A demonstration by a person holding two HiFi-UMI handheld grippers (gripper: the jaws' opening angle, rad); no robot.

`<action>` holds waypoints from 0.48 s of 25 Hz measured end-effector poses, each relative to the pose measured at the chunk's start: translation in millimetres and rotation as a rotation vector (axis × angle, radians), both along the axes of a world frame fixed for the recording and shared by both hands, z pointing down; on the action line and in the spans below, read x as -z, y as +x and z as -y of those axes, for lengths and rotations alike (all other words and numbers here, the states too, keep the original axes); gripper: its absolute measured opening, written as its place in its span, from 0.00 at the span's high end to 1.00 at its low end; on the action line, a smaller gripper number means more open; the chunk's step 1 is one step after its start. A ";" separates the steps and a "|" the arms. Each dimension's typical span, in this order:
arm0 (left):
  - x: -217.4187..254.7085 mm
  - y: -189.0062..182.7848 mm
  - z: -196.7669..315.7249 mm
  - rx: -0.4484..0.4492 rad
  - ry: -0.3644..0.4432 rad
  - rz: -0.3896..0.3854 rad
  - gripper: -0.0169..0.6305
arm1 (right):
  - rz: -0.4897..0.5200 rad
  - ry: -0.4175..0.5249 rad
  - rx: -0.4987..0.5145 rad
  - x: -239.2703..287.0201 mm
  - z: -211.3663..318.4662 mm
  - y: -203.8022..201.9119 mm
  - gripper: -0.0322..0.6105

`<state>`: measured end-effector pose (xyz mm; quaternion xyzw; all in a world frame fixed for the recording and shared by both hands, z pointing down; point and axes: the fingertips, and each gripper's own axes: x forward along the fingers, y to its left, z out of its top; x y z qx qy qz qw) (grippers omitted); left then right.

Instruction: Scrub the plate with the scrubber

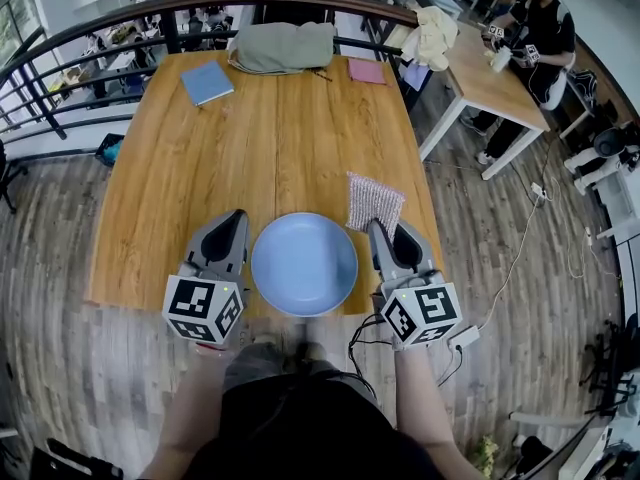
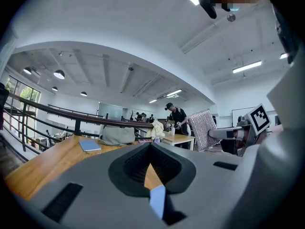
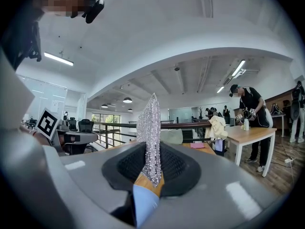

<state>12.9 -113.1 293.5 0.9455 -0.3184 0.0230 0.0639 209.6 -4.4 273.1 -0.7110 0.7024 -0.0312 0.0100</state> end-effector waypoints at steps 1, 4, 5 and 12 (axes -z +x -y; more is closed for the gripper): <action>3.4 -0.7 0.0 0.001 0.009 -0.001 0.98 | -0.002 0.007 -0.003 3.9 -0.6 0.1 0.82; 14.2 -1.4 1.1 0.000 0.028 -0.021 0.98 | -0.022 0.024 -0.013 16.5 -1.3 0.3 0.82; 17.3 -1.1 1.7 -0.001 0.030 -0.029 0.98 | -0.031 0.030 -0.013 20.9 -1.2 0.0 0.82; 23.6 4.1 2.7 -0.013 0.021 -0.046 0.98 | -0.013 0.071 -0.014 33.8 -0.2 0.9 0.82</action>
